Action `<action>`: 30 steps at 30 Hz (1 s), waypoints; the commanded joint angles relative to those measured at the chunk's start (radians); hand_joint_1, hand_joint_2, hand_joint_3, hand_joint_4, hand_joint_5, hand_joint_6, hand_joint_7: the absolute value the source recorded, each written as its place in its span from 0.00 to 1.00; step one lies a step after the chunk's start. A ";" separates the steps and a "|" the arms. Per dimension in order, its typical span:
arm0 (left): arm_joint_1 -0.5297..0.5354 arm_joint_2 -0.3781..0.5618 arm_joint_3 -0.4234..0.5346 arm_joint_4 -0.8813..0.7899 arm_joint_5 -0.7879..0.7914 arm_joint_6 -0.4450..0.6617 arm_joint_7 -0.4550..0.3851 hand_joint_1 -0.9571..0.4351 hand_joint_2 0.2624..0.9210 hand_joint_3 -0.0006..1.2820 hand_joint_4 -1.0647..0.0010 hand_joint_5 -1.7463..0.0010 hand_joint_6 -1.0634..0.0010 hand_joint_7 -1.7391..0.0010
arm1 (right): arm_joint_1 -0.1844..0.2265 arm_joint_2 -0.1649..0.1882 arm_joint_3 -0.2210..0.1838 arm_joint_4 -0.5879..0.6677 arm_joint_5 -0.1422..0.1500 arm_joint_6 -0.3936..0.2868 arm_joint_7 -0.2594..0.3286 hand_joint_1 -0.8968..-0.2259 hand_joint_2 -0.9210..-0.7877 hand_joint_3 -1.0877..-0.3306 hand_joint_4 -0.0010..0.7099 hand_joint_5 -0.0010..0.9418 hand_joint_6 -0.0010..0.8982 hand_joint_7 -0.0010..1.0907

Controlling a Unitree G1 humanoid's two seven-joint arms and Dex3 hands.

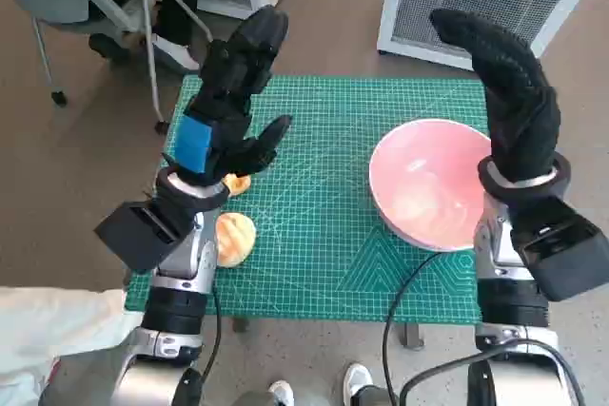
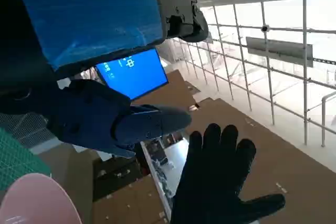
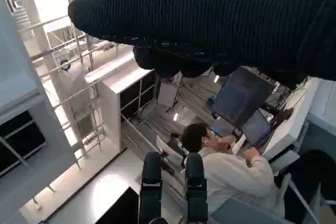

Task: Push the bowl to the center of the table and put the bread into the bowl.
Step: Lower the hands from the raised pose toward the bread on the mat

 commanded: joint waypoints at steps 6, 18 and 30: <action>-0.024 0.007 0.003 0.010 -0.004 -0.010 -0.007 0.33 1.00 0.33 0.80 1.00 0.93 0.73 | 0.027 -0.013 -0.009 0.002 0.005 0.018 0.004 0.55 0.00 0.46 0.40 0.00 0.26 0.22; -0.025 0.005 0.002 0.012 -0.005 -0.012 -0.011 0.33 1.00 0.33 0.80 1.00 0.93 0.73 | 0.055 -0.023 -0.017 -0.030 0.001 0.029 -0.001 0.54 0.00 0.46 0.38 0.00 0.25 0.21; -0.006 0.015 0.010 -0.010 -0.015 -0.009 -0.017 0.34 1.00 0.33 0.80 1.00 0.93 0.73 | 0.097 -0.122 -0.140 0.105 -0.028 -0.055 -0.068 0.51 0.00 0.44 0.35 0.00 0.22 0.20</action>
